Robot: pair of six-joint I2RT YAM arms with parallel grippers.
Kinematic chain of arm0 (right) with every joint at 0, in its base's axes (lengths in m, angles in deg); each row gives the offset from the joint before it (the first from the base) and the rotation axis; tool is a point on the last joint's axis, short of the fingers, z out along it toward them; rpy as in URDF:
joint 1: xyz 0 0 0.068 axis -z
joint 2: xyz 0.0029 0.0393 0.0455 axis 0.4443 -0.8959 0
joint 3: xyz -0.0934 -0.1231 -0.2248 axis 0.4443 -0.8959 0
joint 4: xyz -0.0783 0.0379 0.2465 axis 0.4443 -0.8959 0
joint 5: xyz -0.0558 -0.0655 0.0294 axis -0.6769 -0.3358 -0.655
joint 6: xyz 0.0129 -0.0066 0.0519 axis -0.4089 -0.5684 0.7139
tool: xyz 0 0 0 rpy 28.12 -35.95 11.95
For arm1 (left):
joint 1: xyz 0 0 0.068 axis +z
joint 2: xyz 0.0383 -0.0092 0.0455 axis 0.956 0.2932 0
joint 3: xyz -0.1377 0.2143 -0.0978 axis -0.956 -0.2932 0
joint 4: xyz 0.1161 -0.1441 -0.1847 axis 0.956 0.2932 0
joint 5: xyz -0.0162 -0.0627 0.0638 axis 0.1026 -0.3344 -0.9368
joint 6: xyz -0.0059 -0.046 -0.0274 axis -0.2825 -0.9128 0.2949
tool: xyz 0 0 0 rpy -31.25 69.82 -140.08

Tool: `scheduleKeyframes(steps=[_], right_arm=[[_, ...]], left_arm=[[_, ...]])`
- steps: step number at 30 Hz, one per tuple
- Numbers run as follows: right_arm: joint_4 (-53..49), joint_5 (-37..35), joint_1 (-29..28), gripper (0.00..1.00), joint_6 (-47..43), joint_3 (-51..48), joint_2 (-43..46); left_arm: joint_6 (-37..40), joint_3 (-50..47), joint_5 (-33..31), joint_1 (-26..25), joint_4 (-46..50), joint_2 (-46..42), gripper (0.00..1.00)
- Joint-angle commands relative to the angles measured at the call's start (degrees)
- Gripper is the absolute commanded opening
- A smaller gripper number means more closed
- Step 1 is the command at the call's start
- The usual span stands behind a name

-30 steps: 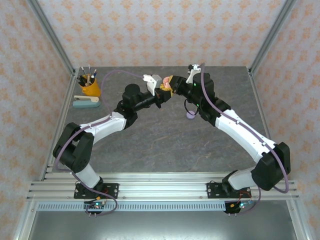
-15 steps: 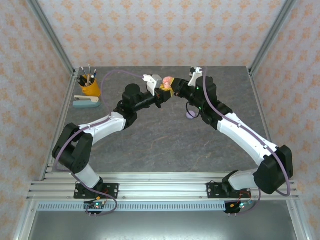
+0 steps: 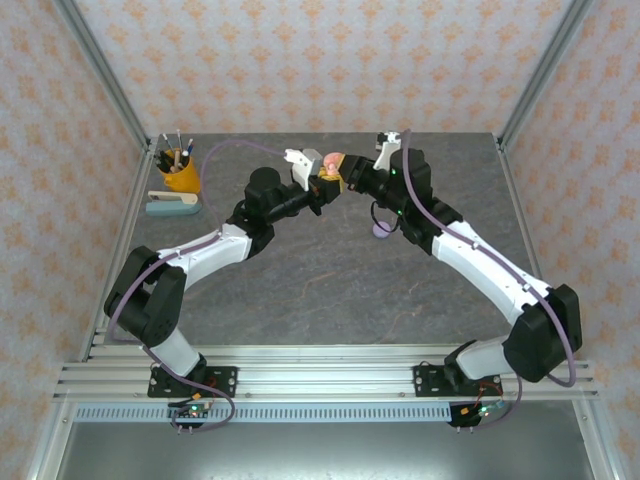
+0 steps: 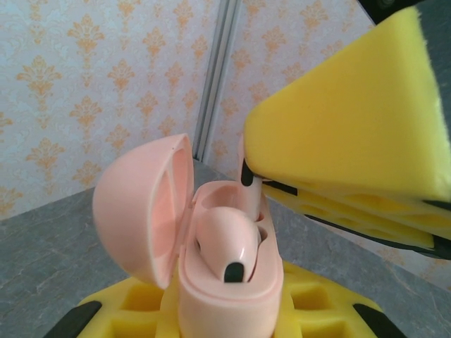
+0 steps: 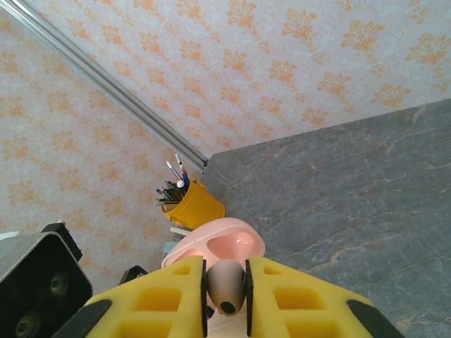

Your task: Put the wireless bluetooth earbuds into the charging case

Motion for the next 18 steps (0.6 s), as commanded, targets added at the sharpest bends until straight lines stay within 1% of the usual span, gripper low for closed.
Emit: scheduleKeyframes(steps=[1,7,13,18], right_arm=[[-2.97,3.96,-0.66,0.28,-0.9,2.2,-1.05],[-4.54,1.85,-0.51,0.37,-1.34,4.48,-1.15],[-5.16,1.15,1.08,0.59,-0.13,5.77,-0.34],[-6.14,1.69,4.0,0.63,1.97,6.15,1.41]], left_arm=[[1.02,2.07,-0.45,-0.19,-2.22,-2.32,0.0],[0.8,1.75,-0.53,-0.21,-2.42,-2.18,0.0],[0.56,1.37,-0.63,-0.23,-2.48,-1.98,0.0],[0.95,0.58,-0.47,-0.19,-2.11,-2.28,0.0]])
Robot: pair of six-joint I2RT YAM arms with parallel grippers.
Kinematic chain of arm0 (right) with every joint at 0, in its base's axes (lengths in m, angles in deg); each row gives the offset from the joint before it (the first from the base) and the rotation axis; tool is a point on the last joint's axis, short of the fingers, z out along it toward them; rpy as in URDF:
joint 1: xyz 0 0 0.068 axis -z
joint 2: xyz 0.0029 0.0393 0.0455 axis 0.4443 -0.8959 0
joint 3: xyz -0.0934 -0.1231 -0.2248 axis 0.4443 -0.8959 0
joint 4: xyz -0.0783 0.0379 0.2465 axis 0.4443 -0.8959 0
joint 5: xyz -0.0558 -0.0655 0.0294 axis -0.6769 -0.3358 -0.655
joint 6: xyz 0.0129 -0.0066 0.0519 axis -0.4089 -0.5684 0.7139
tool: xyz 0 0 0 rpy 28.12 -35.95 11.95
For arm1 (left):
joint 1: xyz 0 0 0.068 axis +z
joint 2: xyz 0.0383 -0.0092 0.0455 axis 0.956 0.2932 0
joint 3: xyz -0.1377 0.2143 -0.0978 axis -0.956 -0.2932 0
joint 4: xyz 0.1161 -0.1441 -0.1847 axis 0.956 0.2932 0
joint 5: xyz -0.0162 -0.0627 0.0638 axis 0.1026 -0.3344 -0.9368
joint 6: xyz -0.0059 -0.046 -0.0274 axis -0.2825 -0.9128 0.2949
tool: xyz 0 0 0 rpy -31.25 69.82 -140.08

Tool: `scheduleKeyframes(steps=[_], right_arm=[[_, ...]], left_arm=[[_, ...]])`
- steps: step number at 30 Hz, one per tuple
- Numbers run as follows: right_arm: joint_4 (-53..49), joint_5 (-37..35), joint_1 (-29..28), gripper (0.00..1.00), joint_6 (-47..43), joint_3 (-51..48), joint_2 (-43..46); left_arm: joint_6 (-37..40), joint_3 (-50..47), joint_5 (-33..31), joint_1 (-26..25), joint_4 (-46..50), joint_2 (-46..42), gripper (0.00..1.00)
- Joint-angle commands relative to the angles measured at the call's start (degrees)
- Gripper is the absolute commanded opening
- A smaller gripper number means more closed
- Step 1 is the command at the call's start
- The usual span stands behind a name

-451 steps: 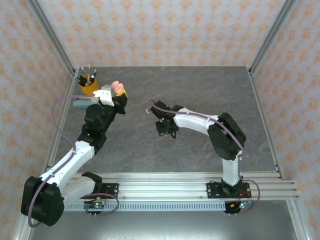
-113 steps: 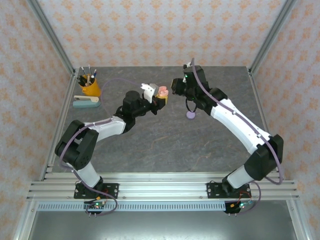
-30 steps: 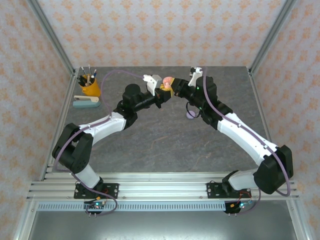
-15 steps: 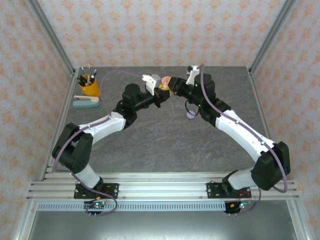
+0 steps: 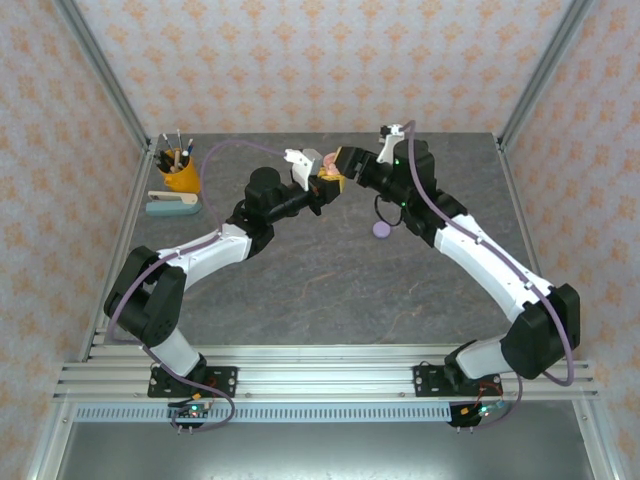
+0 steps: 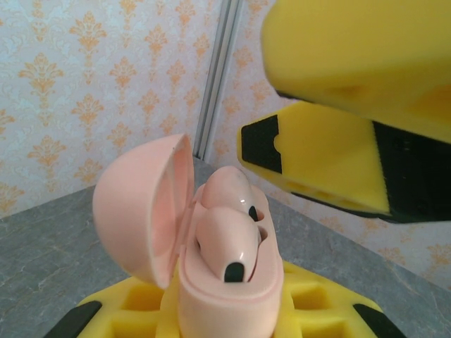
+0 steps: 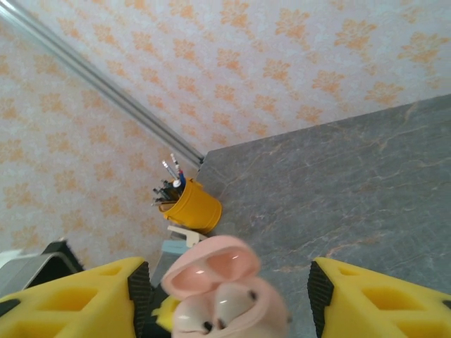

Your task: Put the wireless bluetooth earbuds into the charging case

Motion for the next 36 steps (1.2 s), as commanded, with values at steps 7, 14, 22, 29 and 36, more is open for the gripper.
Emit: scheduleKeyframes(steps=[7,14,22,29,36], right_arm=[[-20.31,-0.75,3.04,0.59,-3.7,13.89,-3.02],[-39.29,1.14,3.15,0.47,-8.54,31.46,-16.34],[-51.2,6.04,3.15,0.31,-12.52,44.68,-27.99],[-50.53,8.9,3.14,0.22,-13.45,37.91,-22.63],[-47.1,8.29,3.15,0.2,-11.76,26.65,-15.02]], left_arm=[[2.6,-0.61,2.04,-0.25,-0.07,-2.7,0.0],[3.55,-0.14,5.1,-0.25,3.31,-1.79,0.0],[4.1,0.13,5.41,-0.31,5.18,-1.15,0.0],[2.65,-0.14,3.7,0.39,3.88,0.3,0.0],[0.46,0.08,1.87,1.3,1.82,1.8,0.0]])
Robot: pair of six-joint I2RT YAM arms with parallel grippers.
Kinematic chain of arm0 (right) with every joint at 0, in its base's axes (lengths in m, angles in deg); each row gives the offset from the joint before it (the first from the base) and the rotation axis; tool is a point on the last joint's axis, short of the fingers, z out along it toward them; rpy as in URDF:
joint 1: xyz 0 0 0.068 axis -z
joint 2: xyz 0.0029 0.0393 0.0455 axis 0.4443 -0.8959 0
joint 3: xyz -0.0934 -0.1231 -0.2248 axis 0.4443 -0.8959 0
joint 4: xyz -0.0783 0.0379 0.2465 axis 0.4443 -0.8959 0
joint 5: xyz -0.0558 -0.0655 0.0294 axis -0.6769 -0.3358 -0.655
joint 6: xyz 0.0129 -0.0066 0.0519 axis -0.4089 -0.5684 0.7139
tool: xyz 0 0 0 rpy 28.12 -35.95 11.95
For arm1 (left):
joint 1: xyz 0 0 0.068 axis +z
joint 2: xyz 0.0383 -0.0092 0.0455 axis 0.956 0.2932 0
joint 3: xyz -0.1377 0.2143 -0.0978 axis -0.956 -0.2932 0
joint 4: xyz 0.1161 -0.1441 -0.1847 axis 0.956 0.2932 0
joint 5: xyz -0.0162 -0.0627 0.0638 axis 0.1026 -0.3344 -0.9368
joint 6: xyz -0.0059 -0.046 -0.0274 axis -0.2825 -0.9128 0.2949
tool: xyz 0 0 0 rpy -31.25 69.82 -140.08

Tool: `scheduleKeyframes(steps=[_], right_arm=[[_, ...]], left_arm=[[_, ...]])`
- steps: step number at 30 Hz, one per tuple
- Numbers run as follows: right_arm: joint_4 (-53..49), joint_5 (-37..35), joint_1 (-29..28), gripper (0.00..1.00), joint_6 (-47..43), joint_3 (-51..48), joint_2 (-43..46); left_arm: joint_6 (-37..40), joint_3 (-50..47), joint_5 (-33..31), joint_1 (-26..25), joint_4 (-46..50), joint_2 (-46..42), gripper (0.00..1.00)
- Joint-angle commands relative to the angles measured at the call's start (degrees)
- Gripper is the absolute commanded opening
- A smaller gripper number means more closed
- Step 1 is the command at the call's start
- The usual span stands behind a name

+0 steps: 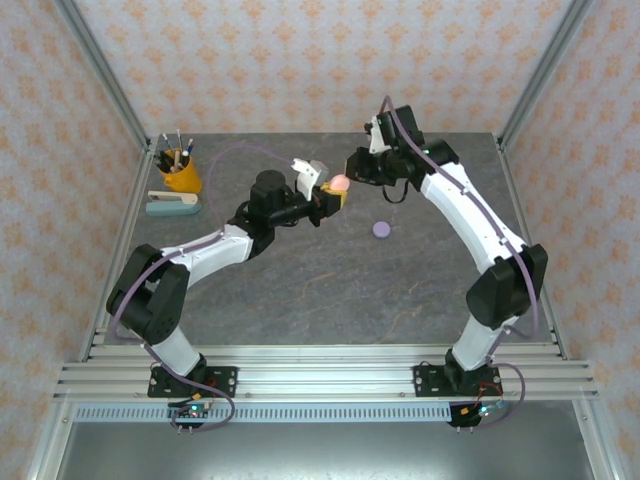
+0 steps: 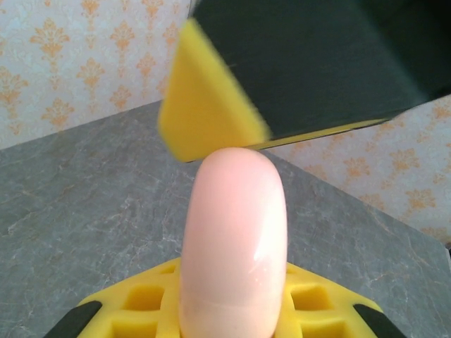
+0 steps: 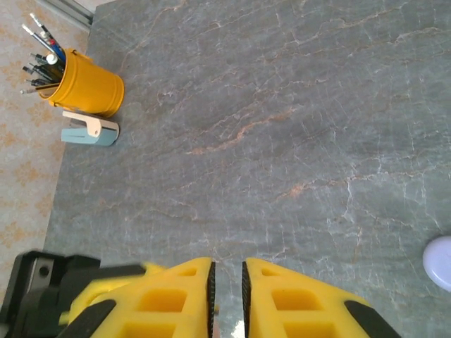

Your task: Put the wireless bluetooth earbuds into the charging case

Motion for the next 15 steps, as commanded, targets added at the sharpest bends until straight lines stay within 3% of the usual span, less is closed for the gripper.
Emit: scheduleKeyframes(steps=[1,6,12,15], right_arm=[[-1.22,-1.36,-0.58,0.21,0.72,-4.41,3.93],[0.38,-13.68,1.81,0.27,8.54,-11.0,7.27],[7.89,-15.06,5.48,0.3,14.94,-24.02,12.67],[8.71,-16.55,6.48,0.31,15.68,-27.86,14.86]], left_arm=[[-1.76,1.02,-3.07,0.94,-4.47,1.01,0.0],[-5.3,1.85,-3.7,0.89,2.02,3.07,0.0],[-19.87,9.3,-0.53,0.97,23.7,11.43,0.0],[-23.58,12.06,1.47,0.51,32.25,14.53,0.0]])
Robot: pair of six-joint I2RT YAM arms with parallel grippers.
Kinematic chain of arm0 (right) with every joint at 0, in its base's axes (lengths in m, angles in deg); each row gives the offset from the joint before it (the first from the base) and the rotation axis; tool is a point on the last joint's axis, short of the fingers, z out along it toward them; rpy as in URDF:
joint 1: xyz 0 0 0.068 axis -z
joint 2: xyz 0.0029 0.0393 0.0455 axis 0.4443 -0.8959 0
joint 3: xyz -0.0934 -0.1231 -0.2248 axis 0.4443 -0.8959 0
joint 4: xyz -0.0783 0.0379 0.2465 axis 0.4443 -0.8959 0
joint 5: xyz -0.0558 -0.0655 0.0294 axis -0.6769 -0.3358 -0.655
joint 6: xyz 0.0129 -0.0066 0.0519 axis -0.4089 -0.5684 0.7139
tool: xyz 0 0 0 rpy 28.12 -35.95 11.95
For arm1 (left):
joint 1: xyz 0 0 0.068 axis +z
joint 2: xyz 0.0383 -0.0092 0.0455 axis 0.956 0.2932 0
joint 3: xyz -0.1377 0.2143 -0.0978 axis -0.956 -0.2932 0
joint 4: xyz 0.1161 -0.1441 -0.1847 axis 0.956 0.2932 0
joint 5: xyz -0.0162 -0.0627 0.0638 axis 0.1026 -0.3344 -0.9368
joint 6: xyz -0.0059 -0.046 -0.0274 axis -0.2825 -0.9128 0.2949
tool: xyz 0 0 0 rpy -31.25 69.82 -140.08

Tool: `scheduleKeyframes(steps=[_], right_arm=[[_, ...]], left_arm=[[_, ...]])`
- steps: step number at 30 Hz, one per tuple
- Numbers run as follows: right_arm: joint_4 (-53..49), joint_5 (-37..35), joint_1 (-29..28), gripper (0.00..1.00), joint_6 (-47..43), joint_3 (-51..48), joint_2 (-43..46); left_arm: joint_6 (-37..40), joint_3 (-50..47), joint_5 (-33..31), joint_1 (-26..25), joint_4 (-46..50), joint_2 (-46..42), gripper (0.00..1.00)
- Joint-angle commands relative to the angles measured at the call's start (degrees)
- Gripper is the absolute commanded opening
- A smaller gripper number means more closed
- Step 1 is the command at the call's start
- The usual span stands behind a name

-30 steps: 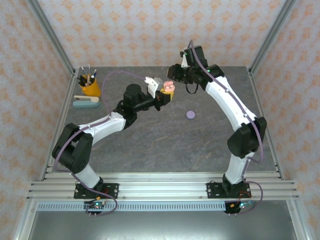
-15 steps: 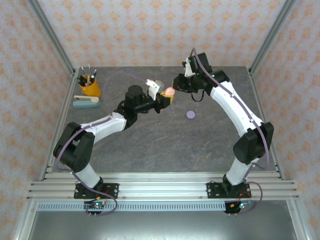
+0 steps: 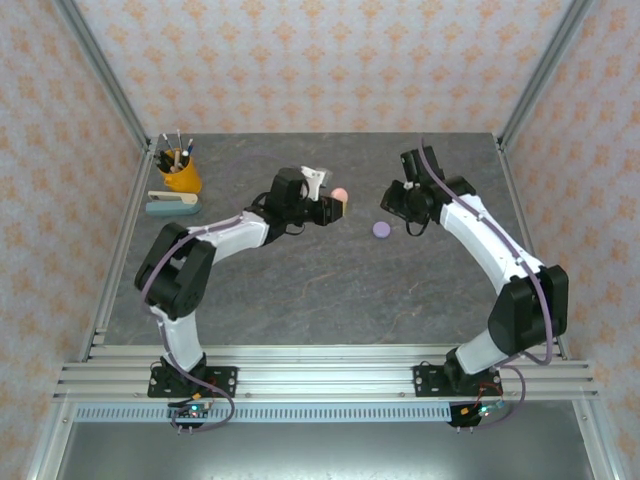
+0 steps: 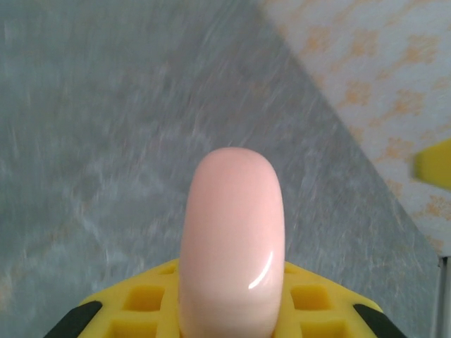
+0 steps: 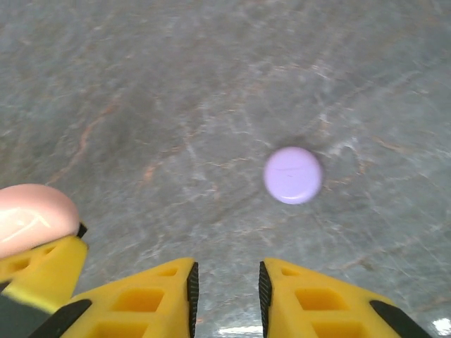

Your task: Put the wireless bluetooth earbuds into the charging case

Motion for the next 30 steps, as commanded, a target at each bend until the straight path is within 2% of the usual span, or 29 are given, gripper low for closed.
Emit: scheduleKeyframes(steps=[1,8,11,16,19,21,24,26,27,28,29,30], right_arm=[[3.59,-4.1,0.66,0.31,3.34,-3.16,4.15],[3.35,-6.54,1.71,0.32,4.0,-6.87,7.23],[3.33,-7.03,1.75,0.33,4.33,-7.45,8.28],[2.48,-7.2,1.89,0.37,4.07,-7.3,9.62],[1.78,-7.28,2.04,0.38,3.92,-7.11,10.38],[1.29,-7.25,2.19,0.42,3.76,-6.85,11.0],[0.47,-7.72,2.45,0.5,3.46,-6.43,11.89],[-0.36,-8.5,2.69,0.6,3.26,-6.01,12.54],[-0.82,-8.96,3.14,0.67,3.08,-5.84,12.89],[-1.39,-10.01,3.25,0.8,3.09,-5.71,13.36],[-1.49,-10.55,3.63,0.86,2.88,-5.77,13.83],[-1.43,-10.9,4.27,1.0,2.48,-5.85,14.31]], left_arm=[[-7.24,1.98,3.19,-0.16,13.08,3.32,0.0],[-9.88,5.51,1.73,-0.26,23.61,7.05,0.0],[-9.4,7.2,0.7,-0.24,27.37,8.39,0.04],[-7.93,10.03,-2.65,0.08,34.01,10.09,0.23],[-6.21,10.46,-3.84,0.9,36.31,10.22,0.29],[-5.66,10.44,-4.91,1.84,37.82,9.93,0.39],[-4.65,10.05,-6.31,3.64,40.07,8.48,0.5],[-3.68,9.83,-7.91,5.0,42.33,6.74,0.57],[-2.93,9.74,-8.64,5.86,43.57,5.48,0.6],[-2.31,9.5,-9.43,6.78,44.73,3.93,0.62],[-1.69,9.15,-9.97,7.65,45.53,2.37,0.63],[-0.85,8.72,-10.96,8.67,46.48,-0.57,0.64]])
